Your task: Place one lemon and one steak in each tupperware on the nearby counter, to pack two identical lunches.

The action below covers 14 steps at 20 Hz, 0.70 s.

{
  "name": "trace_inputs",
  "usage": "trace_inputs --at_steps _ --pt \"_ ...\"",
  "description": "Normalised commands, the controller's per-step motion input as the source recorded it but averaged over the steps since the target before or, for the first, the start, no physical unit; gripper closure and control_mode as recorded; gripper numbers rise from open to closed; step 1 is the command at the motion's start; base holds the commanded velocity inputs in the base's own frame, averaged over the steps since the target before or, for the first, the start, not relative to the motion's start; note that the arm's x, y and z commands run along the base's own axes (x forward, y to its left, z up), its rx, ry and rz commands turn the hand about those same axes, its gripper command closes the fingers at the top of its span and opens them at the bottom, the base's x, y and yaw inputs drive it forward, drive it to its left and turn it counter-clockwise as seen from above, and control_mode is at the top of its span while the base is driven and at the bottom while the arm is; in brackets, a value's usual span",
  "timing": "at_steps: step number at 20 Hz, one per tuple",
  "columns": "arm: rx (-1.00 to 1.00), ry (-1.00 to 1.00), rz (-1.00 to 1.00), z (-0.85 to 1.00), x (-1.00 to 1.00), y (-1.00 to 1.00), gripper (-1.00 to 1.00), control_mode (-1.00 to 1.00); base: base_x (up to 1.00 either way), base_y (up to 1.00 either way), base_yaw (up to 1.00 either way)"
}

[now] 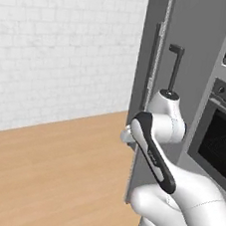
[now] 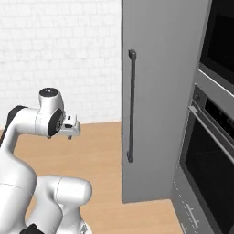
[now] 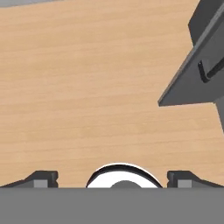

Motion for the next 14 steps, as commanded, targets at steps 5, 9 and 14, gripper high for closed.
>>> trace_inputs --at_steps 5,9,14 --pt "0.0 0.0 0.0 0.0 0.0 0.0 -1.0 1.0 0.43 1.0 0.16" --pt "0.0 0.0 0.0 0.0 0.0 0.0 -1.0 1.0 0.73 1.0 0.12" --pt "0.0 0.0 0.0 0.0 0.0 0.0 -1.0 1.0 1.0 1.0 0.0"
